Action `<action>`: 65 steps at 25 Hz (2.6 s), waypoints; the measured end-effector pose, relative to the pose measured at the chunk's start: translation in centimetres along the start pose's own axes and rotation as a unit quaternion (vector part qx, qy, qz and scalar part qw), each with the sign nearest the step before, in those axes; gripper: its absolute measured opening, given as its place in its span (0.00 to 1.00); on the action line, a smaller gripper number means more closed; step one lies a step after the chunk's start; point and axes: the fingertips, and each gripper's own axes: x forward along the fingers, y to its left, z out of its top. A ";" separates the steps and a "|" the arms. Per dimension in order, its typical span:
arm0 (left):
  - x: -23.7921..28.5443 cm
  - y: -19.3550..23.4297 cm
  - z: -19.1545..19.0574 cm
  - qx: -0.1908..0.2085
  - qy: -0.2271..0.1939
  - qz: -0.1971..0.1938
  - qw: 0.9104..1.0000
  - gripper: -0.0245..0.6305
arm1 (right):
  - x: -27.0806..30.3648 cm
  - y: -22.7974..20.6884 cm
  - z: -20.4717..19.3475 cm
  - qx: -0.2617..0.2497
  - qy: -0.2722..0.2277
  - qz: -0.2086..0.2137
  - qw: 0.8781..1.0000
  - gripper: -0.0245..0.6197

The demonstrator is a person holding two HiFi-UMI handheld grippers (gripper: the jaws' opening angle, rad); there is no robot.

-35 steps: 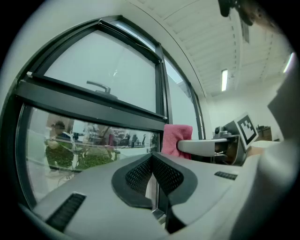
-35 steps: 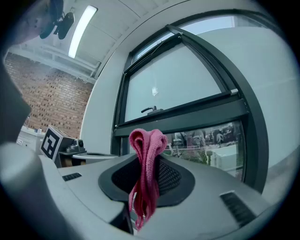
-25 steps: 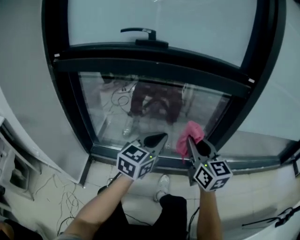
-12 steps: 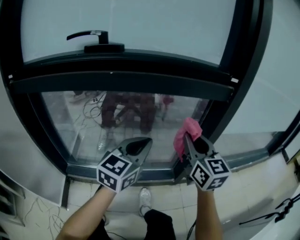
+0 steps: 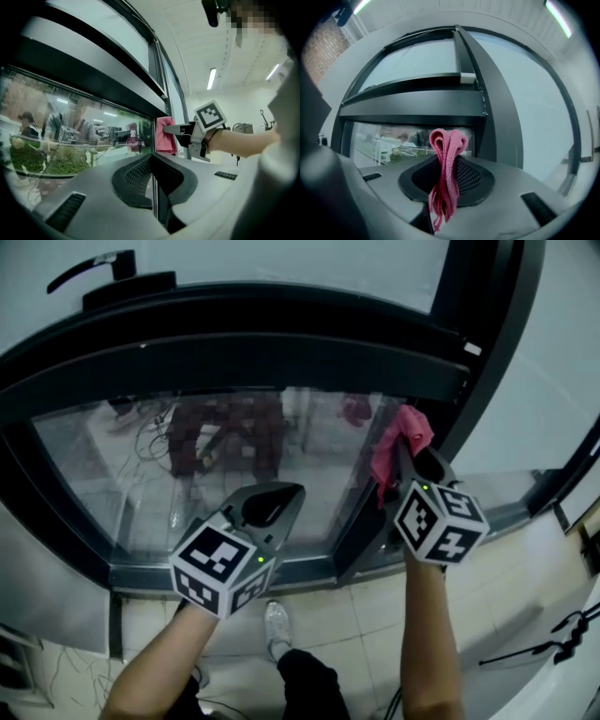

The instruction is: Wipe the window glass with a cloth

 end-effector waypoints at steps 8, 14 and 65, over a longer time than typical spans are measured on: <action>0.3 0.7 -1.5 -0.013 -0.001 -0.018 1.000 0.05 | 1.2 -2.4 -0.4 0.044 -0.017 -0.096 0.994 0.17; 0.6 2.0 -1.0 -0.011 -0.007 -0.026 1.000 0.05 | 3.0 -3.2 1.3 0.017 -0.020 -0.136 0.990 0.17; -18.4 15.5 -2.7 -0.010 0.023 0.159 0.987 0.05 | 5.3 23.4 1.4 -0.020 -0.028 0.153 0.988 0.15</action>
